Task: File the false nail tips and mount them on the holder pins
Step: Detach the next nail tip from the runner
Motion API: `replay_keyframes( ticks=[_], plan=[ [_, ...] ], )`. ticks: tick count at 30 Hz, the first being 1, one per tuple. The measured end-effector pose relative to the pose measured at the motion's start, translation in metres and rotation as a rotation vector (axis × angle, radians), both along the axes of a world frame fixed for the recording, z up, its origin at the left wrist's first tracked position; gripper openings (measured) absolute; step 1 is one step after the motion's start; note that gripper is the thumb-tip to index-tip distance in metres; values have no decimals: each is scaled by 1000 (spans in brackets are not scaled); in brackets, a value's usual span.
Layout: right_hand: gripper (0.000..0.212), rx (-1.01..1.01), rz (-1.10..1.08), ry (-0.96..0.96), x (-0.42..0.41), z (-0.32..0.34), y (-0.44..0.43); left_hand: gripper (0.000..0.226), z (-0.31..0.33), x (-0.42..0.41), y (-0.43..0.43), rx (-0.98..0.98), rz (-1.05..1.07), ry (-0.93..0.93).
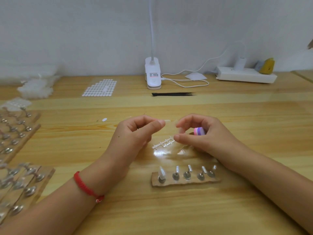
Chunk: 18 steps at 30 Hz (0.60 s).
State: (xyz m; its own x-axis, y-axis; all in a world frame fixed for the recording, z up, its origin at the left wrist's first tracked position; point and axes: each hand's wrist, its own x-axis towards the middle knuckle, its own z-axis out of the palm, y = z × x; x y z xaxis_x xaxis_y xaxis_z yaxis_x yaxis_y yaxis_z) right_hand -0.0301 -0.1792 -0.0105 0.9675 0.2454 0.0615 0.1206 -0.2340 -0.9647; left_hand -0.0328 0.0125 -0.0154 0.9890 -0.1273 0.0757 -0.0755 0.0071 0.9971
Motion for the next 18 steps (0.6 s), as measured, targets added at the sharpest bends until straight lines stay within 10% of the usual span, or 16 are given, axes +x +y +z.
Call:
replay_keyframes(
  ticks=[9, 18],
  plan=[
    [43, 468, 189, 369, 19, 0, -17, 11, 2, 0, 0, -60, -20, 27],
    [54, 553, 249, 324, 11, -2, -11, 9, 3, -1, -2, -27, -35, 3]
  ],
)
